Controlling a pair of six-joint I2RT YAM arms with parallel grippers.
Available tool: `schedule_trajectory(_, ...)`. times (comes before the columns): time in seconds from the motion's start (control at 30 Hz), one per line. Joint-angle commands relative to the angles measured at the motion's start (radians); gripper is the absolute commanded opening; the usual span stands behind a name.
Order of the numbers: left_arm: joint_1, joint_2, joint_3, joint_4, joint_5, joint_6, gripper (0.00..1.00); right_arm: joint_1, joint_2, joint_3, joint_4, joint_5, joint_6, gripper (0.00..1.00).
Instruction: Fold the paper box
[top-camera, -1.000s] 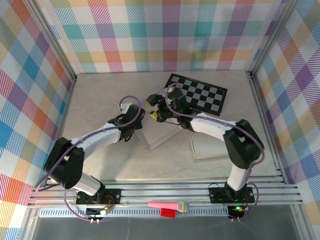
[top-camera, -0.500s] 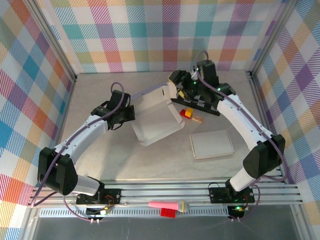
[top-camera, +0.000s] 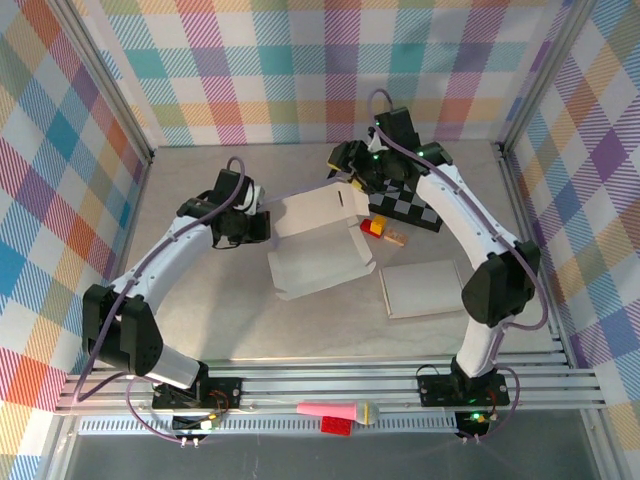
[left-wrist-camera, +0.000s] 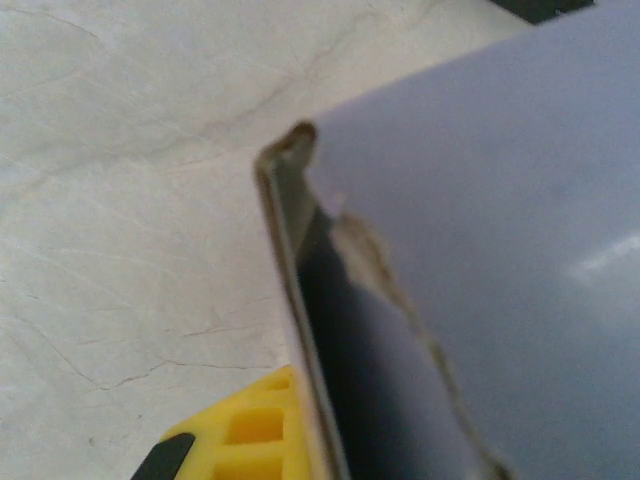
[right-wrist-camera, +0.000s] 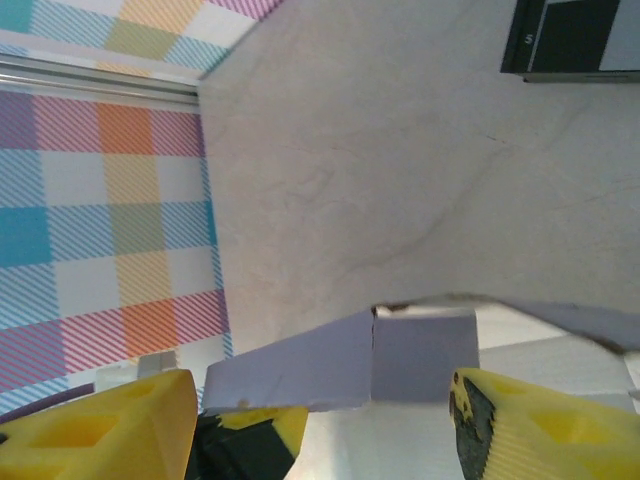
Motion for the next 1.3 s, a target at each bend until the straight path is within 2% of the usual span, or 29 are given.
schedule_trajectory(0.0,0.008,0.011,0.035,-0.036,0.046,0.019,0.00,0.008,0.018,0.051,-0.036,-0.019,-0.048,0.67)
schedule_trajectory(0.4,0.010,0.023,0.041,-0.024,0.049,0.010,0.00,0.010,0.018,0.033,-0.034,-0.163,-0.029,0.66)
schedule_trajectory(0.67,0.021,0.033,0.046,-0.019,0.069,0.006,0.00,-0.049,-0.146,-0.145,-0.014,-0.104,-0.067,0.67)
schedule_trajectory(0.9,0.023,0.042,0.060,-0.028,0.084,0.006,0.00,-0.050,-0.264,-0.441,0.124,-0.046,-0.105,0.65)
schedule_trajectory(1.03,0.026,0.044,0.075,-0.044,0.093,0.007,0.00,-0.051,-0.269,-0.536,0.228,-0.030,-0.140,0.61)
schedule_trajectory(1.27,0.028,0.045,0.089,-0.062,0.103,0.009,0.00,-0.060,-0.218,-0.578,0.331,0.003,-0.149,0.57)
